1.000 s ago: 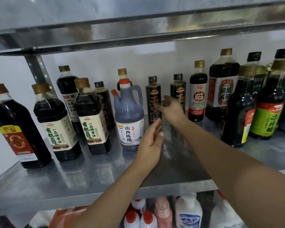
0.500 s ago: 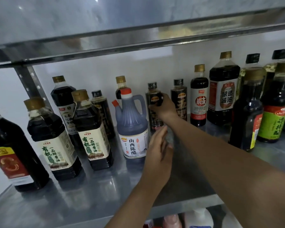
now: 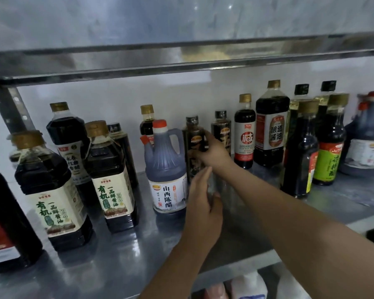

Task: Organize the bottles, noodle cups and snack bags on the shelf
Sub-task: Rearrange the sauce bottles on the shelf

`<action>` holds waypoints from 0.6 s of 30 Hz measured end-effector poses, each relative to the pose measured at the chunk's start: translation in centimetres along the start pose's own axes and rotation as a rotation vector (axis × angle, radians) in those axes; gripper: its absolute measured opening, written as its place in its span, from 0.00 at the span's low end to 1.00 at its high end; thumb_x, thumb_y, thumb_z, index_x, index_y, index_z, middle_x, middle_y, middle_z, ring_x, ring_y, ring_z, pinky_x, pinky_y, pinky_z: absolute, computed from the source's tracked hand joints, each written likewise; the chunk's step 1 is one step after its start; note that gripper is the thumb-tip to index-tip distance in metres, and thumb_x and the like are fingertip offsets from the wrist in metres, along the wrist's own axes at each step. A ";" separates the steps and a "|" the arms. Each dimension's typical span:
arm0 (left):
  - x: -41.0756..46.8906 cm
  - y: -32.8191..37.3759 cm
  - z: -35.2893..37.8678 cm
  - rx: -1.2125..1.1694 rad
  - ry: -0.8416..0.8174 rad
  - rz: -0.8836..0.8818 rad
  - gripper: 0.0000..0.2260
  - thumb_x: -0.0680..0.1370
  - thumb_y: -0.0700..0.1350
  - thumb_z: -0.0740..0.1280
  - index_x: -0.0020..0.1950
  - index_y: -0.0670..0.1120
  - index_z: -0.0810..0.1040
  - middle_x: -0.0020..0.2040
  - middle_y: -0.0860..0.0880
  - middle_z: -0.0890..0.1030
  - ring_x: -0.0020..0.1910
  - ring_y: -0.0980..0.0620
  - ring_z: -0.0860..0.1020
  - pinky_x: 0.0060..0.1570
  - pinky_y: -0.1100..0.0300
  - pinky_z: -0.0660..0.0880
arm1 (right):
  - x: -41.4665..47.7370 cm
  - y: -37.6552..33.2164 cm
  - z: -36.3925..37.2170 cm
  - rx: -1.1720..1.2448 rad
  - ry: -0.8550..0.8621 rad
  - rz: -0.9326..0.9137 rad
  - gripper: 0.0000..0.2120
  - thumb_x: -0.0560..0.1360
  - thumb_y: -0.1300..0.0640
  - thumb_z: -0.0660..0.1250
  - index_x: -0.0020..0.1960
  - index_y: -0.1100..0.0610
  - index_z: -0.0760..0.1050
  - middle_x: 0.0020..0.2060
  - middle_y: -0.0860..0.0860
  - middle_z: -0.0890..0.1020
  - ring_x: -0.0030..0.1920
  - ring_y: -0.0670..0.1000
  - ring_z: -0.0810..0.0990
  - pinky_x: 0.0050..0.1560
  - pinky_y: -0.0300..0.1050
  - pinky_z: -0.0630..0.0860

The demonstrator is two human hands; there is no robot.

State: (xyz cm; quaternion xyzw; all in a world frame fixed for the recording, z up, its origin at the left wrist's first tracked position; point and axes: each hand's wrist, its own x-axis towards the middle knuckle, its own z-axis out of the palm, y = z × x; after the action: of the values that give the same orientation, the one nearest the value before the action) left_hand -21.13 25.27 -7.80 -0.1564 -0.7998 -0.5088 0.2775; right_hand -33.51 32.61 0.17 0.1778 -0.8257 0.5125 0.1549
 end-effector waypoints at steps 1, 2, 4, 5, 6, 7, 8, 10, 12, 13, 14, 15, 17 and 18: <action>0.0 0.2 -0.1 0.001 0.007 0.025 0.26 0.82 0.36 0.61 0.75 0.56 0.62 0.77 0.54 0.64 0.76 0.60 0.61 0.76 0.61 0.60 | -0.4 0.1 -0.4 0.000 -0.014 -0.004 0.28 0.74 0.59 0.74 0.71 0.55 0.69 0.59 0.53 0.82 0.57 0.49 0.78 0.56 0.41 0.72; -0.1 0.4 -0.2 -0.009 0.015 0.055 0.26 0.81 0.35 0.61 0.75 0.56 0.63 0.77 0.55 0.65 0.77 0.60 0.62 0.76 0.59 0.61 | -0.9 0.1 -0.9 0.004 -0.038 -0.003 0.27 0.74 0.59 0.74 0.71 0.54 0.69 0.58 0.52 0.82 0.56 0.48 0.78 0.59 0.44 0.74; -0.2 0.7 -0.5 -0.039 0.037 0.110 0.27 0.78 0.34 0.59 0.73 0.57 0.67 0.76 0.58 0.65 0.76 0.59 0.63 0.76 0.60 0.62 | -2.0 0.3 -1.7 0.004 -0.078 -0.012 0.26 0.74 0.57 0.74 0.69 0.49 0.70 0.57 0.48 0.82 0.58 0.48 0.80 0.64 0.53 0.76; -0.2 0.7 -0.6 -0.046 0.044 0.131 0.26 0.78 0.35 0.59 0.73 0.57 0.68 0.76 0.60 0.65 0.76 0.59 0.63 0.75 0.62 0.62 | -2.6 0.5 -2.0 0.011 -0.081 -0.019 0.25 0.74 0.55 0.74 0.68 0.45 0.70 0.57 0.48 0.82 0.59 0.48 0.80 0.64 0.56 0.77; -0.2 1.0 -0.6 -0.051 0.047 0.150 0.26 0.78 0.36 0.58 0.73 0.56 0.68 0.75 0.61 0.66 0.77 0.58 0.63 0.74 0.64 0.61 | -3.3 0.8 -2.5 0.017 -0.074 -0.034 0.25 0.74 0.53 0.74 0.67 0.42 0.69 0.58 0.48 0.82 0.60 0.49 0.80 0.64 0.56 0.77; -0.2 1.1 -0.6 -0.046 0.050 0.160 0.25 0.78 0.37 0.58 0.73 0.56 0.68 0.75 0.61 0.65 0.77 0.57 0.63 0.74 0.64 0.61 | -3.9 1.1 -3.0 0.021 -0.072 -0.057 0.25 0.74 0.53 0.73 0.68 0.42 0.69 0.58 0.48 0.83 0.60 0.49 0.80 0.64 0.56 0.77; -0.3 1.2 -0.6 -0.037 0.050 0.166 0.25 0.79 0.38 0.58 0.73 0.57 0.68 0.76 0.61 0.65 0.77 0.57 0.63 0.75 0.63 0.61 | -4.6 1.3 -3.5 0.024 -0.073 -0.079 0.25 0.74 0.53 0.73 0.69 0.44 0.70 0.59 0.49 0.83 0.60 0.49 0.80 0.64 0.55 0.77; -0.4 1.1 -0.5 -0.009 0.053 0.185 0.24 0.79 0.41 0.60 0.74 0.56 0.67 0.76 0.59 0.65 0.77 0.55 0.62 0.75 0.62 0.61 | -6.0 1.6 -4.6 0.039 -0.073 -0.111 0.24 0.74 0.53 0.73 0.68 0.44 0.71 0.57 0.46 0.83 0.59 0.47 0.81 0.63 0.55 0.78; -0.3 0.8 -0.2 0.022 0.080 0.173 0.25 0.78 0.47 0.62 0.75 0.58 0.65 0.75 0.60 0.65 0.77 0.54 0.63 0.75 0.60 0.62 | -7.3 1.8 -5.7 0.058 -0.092 -0.127 0.26 0.72 0.51 0.75 0.67 0.41 0.71 0.54 0.43 0.84 0.57 0.44 0.82 0.61 0.53 0.79; 0.0 0.9 0.0 0.028 0.109 0.157 0.26 0.76 0.51 0.63 0.74 0.59 0.64 0.73 0.60 0.65 0.76 0.55 0.64 0.74 0.60 0.64 | -7.8 1.9 -6.2 0.069 -0.094 -0.138 0.28 0.71 0.51 0.75 0.68 0.39 0.70 0.54 0.42 0.84 0.56 0.43 0.82 0.61 0.53 0.79; 0.2 1.1 0.3 0.002 0.140 0.119 0.27 0.75 0.55 0.64 0.74 0.61 0.64 0.72 0.60 0.66 0.74 0.57 0.66 0.72 0.60 0.66 | -8.3 1.9 -6.7 0.087 -0.095 -0.151 0.30 0.70 0.50 0.76 0.69 0.38 0.69 0.54 0.41 0.84 0.57 0.42 0.82 0.61 0.52 0.79; 0.6 1.6 0.8 -0.068 0.161 0.054 0.29 0.73 0.58 0.66 0.73 0.62 0.63 0.71 0.60 0.67 0.73 0.61 0.67 0.70 0.63 0.68 | -8.6 2.0 -7.3 0.106 -0.092 -0.163 0.31 0.70 0.49 0.76 0.69 0.37 0.69 0.55 0.41 0.84 0.57 0.41 0.82 0.62 0.50 0.79; 1.3 2.5 2.0 -0.280 0.159 -0.073 0.31 0.70 0.58 0.70 0.71 0.61 0.65 0.69 0.61 0.72 0.67 0.65 0.73 0.62 0.68 0.73 | -8.9 2.3 -8.1 0.145 -0.099 -0.192 0.30 0.70 0.48 0.76 0.69 0.37 0.70 0.55 0.40 0.84 0.57 0.41 0.82 0.62 0.49 0.79; 1.6 2.8 2.5 -0.377 0.154 -0.107 0.28 0.71 0.56 0.71 0.70 0.59 0.68 0.66 0.59 0.78 0.65 0.64 0.75 0.59 0.68 0.75 | -9.0 2.5 -8.4 0.164 -0.102 -0.201 0.27 0.71 0.47 0.76 0.67 0.36 0.71 0.55 0.40 0.84 0.57 0.40 0.82 0.61 0.49 0.79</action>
State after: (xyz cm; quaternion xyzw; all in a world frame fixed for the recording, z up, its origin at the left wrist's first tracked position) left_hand -21.60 28.74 -5.63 -0.1235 -0.6740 -0.6740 0.2761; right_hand -26.03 42.40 -2.15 0.2976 -0.7659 0.5503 0.1484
